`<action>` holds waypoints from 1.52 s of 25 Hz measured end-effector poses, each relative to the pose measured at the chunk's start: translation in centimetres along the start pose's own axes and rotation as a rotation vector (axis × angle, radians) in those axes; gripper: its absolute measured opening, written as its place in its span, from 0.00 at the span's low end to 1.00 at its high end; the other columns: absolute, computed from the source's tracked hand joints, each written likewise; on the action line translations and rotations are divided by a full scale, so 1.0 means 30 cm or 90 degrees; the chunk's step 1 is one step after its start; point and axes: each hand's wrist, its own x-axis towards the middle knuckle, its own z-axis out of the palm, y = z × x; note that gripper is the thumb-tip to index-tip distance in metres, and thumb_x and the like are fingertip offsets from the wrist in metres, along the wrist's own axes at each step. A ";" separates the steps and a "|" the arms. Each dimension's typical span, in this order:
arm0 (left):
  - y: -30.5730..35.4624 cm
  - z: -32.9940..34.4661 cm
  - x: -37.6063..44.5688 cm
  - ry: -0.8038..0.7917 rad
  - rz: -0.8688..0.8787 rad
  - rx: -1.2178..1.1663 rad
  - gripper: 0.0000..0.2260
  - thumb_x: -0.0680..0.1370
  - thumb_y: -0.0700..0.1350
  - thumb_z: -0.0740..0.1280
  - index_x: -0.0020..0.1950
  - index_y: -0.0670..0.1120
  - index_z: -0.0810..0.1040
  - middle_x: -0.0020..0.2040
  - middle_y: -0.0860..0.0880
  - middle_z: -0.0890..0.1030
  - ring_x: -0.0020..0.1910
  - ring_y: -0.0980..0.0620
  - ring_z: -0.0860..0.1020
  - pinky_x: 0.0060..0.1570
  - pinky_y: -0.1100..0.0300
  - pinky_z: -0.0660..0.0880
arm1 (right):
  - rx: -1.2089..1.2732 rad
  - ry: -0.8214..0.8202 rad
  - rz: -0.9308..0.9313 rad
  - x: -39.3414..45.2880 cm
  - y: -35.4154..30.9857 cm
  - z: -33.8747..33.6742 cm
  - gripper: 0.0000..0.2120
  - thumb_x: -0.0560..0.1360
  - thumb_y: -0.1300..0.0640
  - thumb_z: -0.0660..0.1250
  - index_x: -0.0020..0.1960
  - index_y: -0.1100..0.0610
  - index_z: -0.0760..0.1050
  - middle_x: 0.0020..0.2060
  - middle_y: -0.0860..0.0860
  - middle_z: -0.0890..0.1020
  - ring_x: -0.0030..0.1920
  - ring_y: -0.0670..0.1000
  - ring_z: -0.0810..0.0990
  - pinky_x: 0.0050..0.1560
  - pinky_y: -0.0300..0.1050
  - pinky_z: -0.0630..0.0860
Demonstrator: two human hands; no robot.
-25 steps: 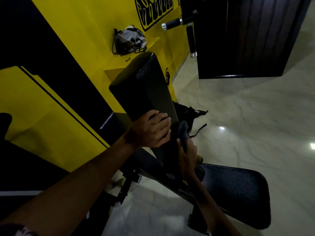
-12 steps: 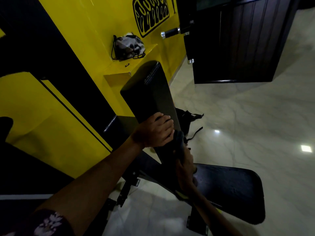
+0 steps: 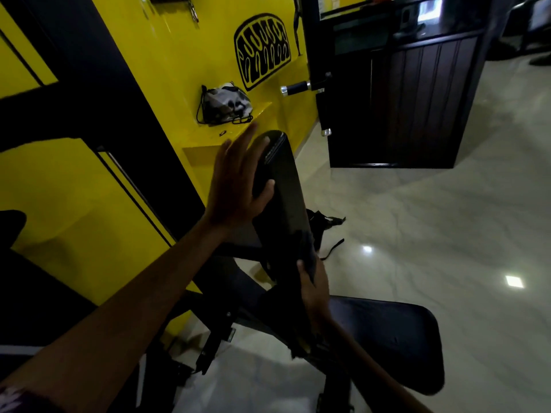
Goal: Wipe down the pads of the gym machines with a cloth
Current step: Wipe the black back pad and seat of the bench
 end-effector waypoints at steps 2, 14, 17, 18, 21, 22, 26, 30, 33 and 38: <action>-0.006 0.045 -0.003 0.020 -0.056 -0.040 0.20 0.76 0.48 0.63 0.65 0.41 0.71 0.64 0.39 0.74 0.62 0.43 0.72 0.63 0.46 0.68 | 0.044 -0.023 0.118 0.027 0.013 -0.024 0.26 0.76 0.39 0.58 0.71 0.46 0.64 0.66 0.51 0.73 0.65 0.55 0.73 0.64 0.58 0.71; 0.007 0.119 -0.012 0.193 -0.119 -0.096 0.16 0.78 0.46 0.61 0.57 0.36 0.79 0.57 0.39 0.80 0.57 0.46 0.76 0.63 0.53 0.70 | -0.002 0.025 0.098 0.050 -0.143 -0.017 0.18 0.79 0.44 0.59 0.67 0.46 0.68 0.63 0.51 0.76 0.63 0.54 0.74 0.64 0.59 0.70; 0.006 0.125 -0.011 0.208 -0.112 -0.122 0.16 0.80 0.46 0.59 0.58 0.36 0.79 0.58 0.40 0.80 0.57 0.46 0.77 0.60 0.49 0.73 | -0.011 0.017 0.107 0.179 -0.315 -0.051 0.14 0.80 0.49 0.59 0.65 0.48 0.70 0.56 0.50 0.79 0.58 0.53 0.76 0.62 0.55 0.71; 0.004 0.127 -0.014 0.213 -0.107 -0.132 0.17 0.80 0.46 0.58 0.58 0.37 0.79 0.58 0.40 0.80 0.57 0.46 0.77 0.59 0.49 0.73 | -0.006 0.014 0.053 0.184 -0.381 -0.051 0.12 0.80 0.50 0.59 0.62 0.46 0.70 0.53 0.48 0.79 0.56 0.51 0.77 0.61 0.54 0.72; 0.005 0.131 -0.014 0.229 -0.100 -0.128 0.18 0.81 0.46 0.55 0.58 0.37 0.80 0.56 0.41 0.81 0.56 0.46 0.76 0.56 0.52 0.74 | -0.023 0.035 -0.088 0.081 -0.441 -0.006 0.11 0.79 0.48 0.59 0.60 0.46 0.70 0.49 0.41 0.77 0.52 0.42 0.76 0.56 0.42 0.73; 0.006 0.131 -0.012 0.232 -0.103 -0.122 0.18 0.81 0.46 0.55 0.57 0.38 0.80 0.55 0.41 0.81 0.56 0.46 0.76 0.54 0.54 0.74 | -0.036 0.051 -0.110 0.031 -0.416 0.007 0.15 0.78 0.45 0.59 0.62 0.49 0.71 0.51 0.42 0.77 0.53 0.42 0.76 0.56 0.40 0.72; 0.010 0.128 -0.010 0.245 -0.104 -0.119 0.16 0.80 0.45 0.57 0.56 0.38 0.81 0.54 0.42 0.82 0.56 0.46 0.77 0.52 0.55 0.75 | -0.012 0.041 0.029 -0.015 -0.346 -0.018 0.17 0.80 0.49 0.58 0.68 0.49 0.68 0.62 0.51 0.76 0.60 0.50 0.75 0.60 0.46 0.71; 0.012 0.128 -0.011 0.247 -0.105 -0.115 0.14 0.79 0.42 0.58 0.56 0.38 0.81 0.53 0.43 0.82 0.56 0.47 0.78 0.52 0.55 0.75 | -0.027 0.033 -0.020 0.140 -0.493 -0.033 0.10 0.79 0.46 0.58 0.58 0.45 0.72 0.55 0.50 0.79 0.52 0.48 0.77 0.58 0.53 0.73; 0.016 0.120 -0.010 0.234 -0.118 -0.096 0.15 0.79 0.42 0.58 0.55 0.38 0.81 0.53 0.42 0.82 0.55 0.46 0.78 0.51 0.54 0.76 | -0.123 0.068 -0.166 0.113 -0.499 0.002 0.25 0.75 0.40 0.55 0.67 0.49 0.71 0.59 0.49 0.78 0.60 0.51 0.74 0.61 0.55 0.70; 0.038 0.094 -0.014 0.175 -0.156 -0.041 0.15 0.79 0.44 0.58 0.56 0.39 0.81 0.54 0.43 0.82 0.52 0.45 0.78 0.49 0.55 0.75 | -0.201 -0.061 -0.156 0.075 -0.357 -0.087 0.34 0.75 0.34 0.51 0.72 0.54 0.65 0.65 0.53 0.74 0.65 0.54 0.71 0.62 0.48 0.69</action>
